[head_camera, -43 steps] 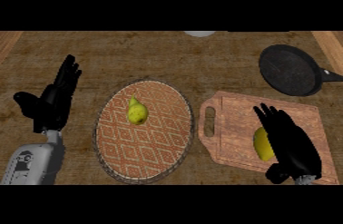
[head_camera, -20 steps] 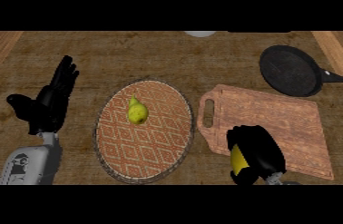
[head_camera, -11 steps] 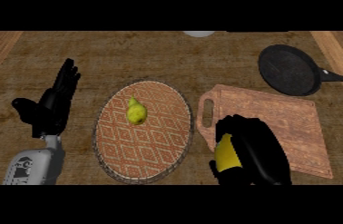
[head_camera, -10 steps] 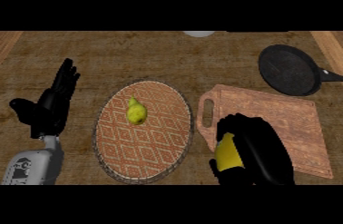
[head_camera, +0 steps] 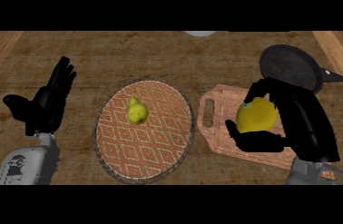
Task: Pick the lemon from the cutting board and place it in the pan
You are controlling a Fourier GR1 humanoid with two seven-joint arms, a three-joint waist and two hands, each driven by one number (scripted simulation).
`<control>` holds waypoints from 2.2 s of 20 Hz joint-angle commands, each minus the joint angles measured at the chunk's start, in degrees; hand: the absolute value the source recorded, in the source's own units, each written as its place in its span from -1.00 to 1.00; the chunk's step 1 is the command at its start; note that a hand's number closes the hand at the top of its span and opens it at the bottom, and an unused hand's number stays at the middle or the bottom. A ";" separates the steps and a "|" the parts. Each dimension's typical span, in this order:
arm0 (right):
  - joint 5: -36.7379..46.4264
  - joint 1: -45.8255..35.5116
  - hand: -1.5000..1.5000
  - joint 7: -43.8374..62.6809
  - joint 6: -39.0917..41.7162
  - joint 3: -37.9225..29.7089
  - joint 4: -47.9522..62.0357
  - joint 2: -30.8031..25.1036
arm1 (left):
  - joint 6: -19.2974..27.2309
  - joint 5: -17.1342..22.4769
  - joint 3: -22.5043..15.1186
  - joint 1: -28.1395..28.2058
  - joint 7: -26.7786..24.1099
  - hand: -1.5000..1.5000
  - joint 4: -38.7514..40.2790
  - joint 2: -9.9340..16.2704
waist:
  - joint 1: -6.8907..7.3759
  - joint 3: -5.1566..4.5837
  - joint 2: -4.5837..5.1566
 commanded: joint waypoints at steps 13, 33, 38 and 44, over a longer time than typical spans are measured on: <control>-8.30 -21.08 1.00 -26.52 -15.99 -27.78 51.43 -21.62 | 1.80 -2.03 -2.23 -1.86 0.55 0.00 0.10 -2.51 | 1.67 0.09 0.59; -9.10 -33.82 -1.00 -40.37 -19.90 -35.86 98.89 -28.22 | 0.73 -1.64 -3.11 -6.48 0.12 0.00 1.82 -3.33 | 5.03 0.46 2.24; -9.90 -35.07 -1.00 -44.27 -16.31 -37.01 102.39 -31.56 | -0.71 -1.21 -2.58 -4.36 -0.58 0.00 0.86 -1.89 | 5.01 0.41 1.96; -17.39 -33.52 -1.00 -54.40 -18.81 -44.26 101.55 -31.27 | 0.39 -1.21 -1.64 -3.91 -1.43 0.00 1.56 -2.28 | 3.63 0.45 1.71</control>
